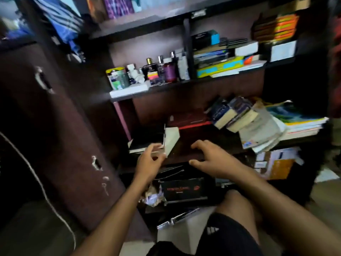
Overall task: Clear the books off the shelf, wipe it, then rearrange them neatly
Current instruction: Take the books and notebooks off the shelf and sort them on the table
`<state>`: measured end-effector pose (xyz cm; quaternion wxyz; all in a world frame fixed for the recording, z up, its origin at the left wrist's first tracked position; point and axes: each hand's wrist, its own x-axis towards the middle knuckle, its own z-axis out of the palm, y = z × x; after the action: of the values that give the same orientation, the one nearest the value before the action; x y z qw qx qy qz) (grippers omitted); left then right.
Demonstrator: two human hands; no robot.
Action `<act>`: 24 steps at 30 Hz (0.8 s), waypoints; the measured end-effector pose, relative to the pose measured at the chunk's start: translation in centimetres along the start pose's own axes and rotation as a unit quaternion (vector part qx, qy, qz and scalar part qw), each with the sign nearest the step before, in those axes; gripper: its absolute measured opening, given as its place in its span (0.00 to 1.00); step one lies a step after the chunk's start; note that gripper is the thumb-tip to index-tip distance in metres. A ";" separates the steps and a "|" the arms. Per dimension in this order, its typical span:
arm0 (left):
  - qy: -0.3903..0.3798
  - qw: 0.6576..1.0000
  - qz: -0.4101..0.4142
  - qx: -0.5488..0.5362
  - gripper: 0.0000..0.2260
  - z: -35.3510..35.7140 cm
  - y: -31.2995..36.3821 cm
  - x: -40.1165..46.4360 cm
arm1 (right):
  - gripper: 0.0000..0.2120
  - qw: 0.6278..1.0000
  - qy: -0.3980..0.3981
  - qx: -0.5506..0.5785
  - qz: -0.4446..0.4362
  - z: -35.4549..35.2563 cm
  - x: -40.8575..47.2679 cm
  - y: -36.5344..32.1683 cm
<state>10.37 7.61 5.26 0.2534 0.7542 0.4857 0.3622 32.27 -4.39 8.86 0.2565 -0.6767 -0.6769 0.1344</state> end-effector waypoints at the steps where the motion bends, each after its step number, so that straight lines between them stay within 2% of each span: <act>1: 0.036 0.999 0.005 0.035 0.15 -0.6 -1.5 0.5 | 0.27 1.000 -0.019 0.010 0.002 1.0 1.1 -0.5; 4: 0.137 0.988 -0.008 0.069 0.20 -1.8 -3.9 3.1 | 0.29 0.998 -0.053 0.029 0.020 2.3 3.3 -0.5; 6: 0.178 0.979 -0.075 0.063 0.22 -2.7 -5.0 5.9 | 0.30 0.997 -0.063 0.035 0.034 2.7 4.8 0.3; 9: 0.138 0.975 -0.169 0.028 0.28 -3.0 -7.3 9.5 | 0.31 0.996 -0.067 0.041 0.042 3.1 6.5 1.7; 11: 0.128 0.976 -0.175 -0.012 0.31 -1.9 -8.4 10.0 | 0.32 0.995 -0.069 0.050 0.049 3.6 7.5 2.7; 15: 0.226 0.964 -0.134 -0.046 0.25 1.6 -7.9 6.9 | 0.30 0.990 -0.063 0.111 0.062 4.9 9.8 4.8; 19: 0.232 0.969 -0.011 -0.079 0.16 4.1 -6.8 4.8 | 0.27 0.982 -0.026 0.175 0.065 6.2 12.8 6.9; 22: 0.228 0.971 0.055 0.047 0.21 3.8 -7.7 6.9 | 0.24 0.978 -0.008 0.202 0.050 7.3 15.4 8.0; 24: 0.257 0.951 0.122 0.123 0.26 3.6 -8.6 8.4 | 0.26 0.974 0.004 0.224 0.038 7.9 17.4 8.3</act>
<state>10.75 18.68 -0.73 -0.0206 0.7142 0.4796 0.5094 35.95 14.42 0.74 0.3987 -0.6279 -0.6022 0.2900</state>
